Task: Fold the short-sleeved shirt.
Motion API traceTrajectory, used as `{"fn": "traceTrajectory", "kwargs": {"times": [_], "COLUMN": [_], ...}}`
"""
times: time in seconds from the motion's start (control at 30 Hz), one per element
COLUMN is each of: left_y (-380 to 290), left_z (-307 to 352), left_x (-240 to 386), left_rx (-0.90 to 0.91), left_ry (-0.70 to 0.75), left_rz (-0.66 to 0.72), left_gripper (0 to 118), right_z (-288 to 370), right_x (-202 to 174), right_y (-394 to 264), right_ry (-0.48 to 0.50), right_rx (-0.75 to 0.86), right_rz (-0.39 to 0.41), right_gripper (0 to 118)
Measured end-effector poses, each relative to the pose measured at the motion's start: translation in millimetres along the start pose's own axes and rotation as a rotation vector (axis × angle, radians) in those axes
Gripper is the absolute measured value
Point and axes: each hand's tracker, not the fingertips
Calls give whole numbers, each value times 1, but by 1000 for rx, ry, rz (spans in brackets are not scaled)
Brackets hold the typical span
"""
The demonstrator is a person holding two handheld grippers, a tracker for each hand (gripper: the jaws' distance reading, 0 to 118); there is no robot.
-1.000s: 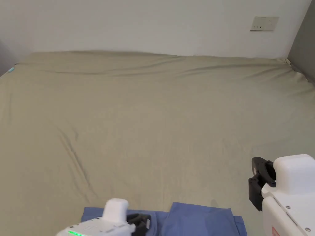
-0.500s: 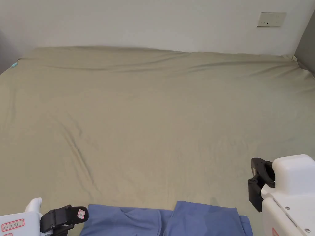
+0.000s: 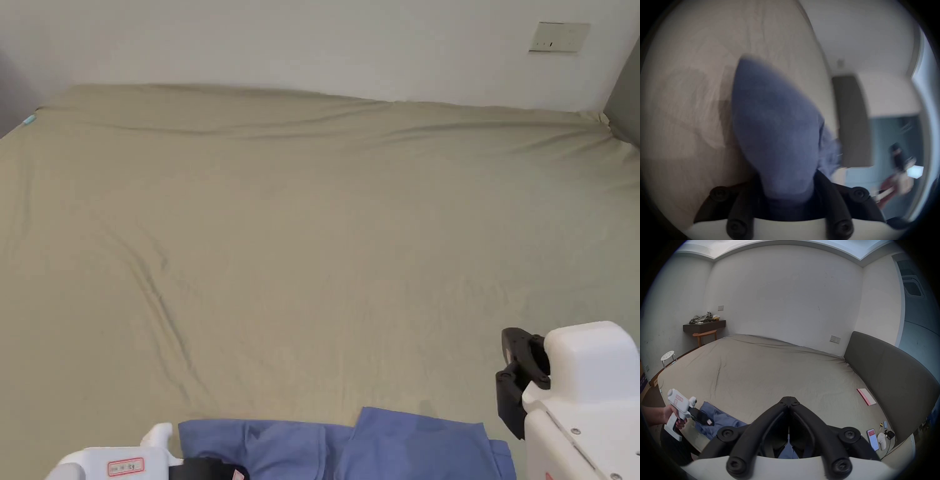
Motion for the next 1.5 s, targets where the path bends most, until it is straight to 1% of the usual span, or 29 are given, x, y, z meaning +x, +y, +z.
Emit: {"fn": "traceTrajectory", "kwargs": {"times": [0.03, 0.07, 0.1, 0.23, 0.33, 0.43, 0.5, 0.57, 0.63, 0.7, 0.73, 0.77, 0.8, 0.9, 0.97, 1.03, 1.2, 1.23, 1.33, 1.4, 1.5], "left_y": [3, 4, 5, 5, 4, 4, 9, 14, 19, 20, 17, 16, 15, 11, 6, 7, 5, 5, 3, 2, 1], "left_z": [4, 11, 14, 27, 40, 57, 73, 91, 111, 131, 138, 144, 151, 157, 145, 130, 88, 79, 45, 20, -12], "left_x": [5, 10, 16, 35, 43, 48, 44, 33, 27, 27, 38, 43, 48, 74, 99, 110, 146, 150, 162, 166, 161], "left_rx": [52, 78, 96, 109, 125, 199, 226, 256, 304, 345, 352, 365, 365, 355, 334, 319, 243, 226, 185, 152, 112], "left_ry": [-140, -72, 2, 111, 115, 224, 287, 318, 417, 626, 717, 772, 790, 767, 810, 793, 536, 508, 475, 457, 471], "left_rz": [63, 67, 35, -106, -126, -240, -247, -205, -196, -242, -267, -284, -294, -317, -398, -457, -427, -419, -419, -389, -369], "left_gripper": [15, 15, 15, 15, 15, 15, 15, 15, 15, 15, 15, 15, 15, 15, 15, 15, 15, 15, 16, 16, 16], "right_z": [0, 1, 3, 4, 4, 5, 5, 5, 5, 5, 5, 5, 5, 3, 3, 4, 9, 9, 9, 10, 11], "right_x": [-1, -2, -2, -2, 0, 2, 2, 1, 0, -1, -1, -2, -2, -4, -4, -4, 5, 8, 16, 20, 26], "right_y": [0, 0, 1, 2, 4, 5, 5, 6, 6, 6, 6, 5, 5, 4, 3, 2, -3, -5, -10, -13, -16], "right_ry": [3, 3, 3, 2, -6, -14, -14, -14, -15, -16, -13, -10, -8, 0, 6, 10, 5, 0, -16, -22, -21], "right_rx": [0, 1, 4, 8, 4, 3, 4, 5, 2, 6, 7, 8, 8, 7, 7, 8, 13, 10, -4, -11, -20], "right_rz": [5, 10, 13, 15, 11, 2, 3, 12, 17, 16, 12, 7, 6, 3, 1, -1, -15, -19, -32, -43, -58], "right_gripper": [2, 2, 2, 2, 2, 2, 2, 2, 2, 2, 2, 2, 2, 2, 2, 2, 2, 2, 2, 2, 2]}}
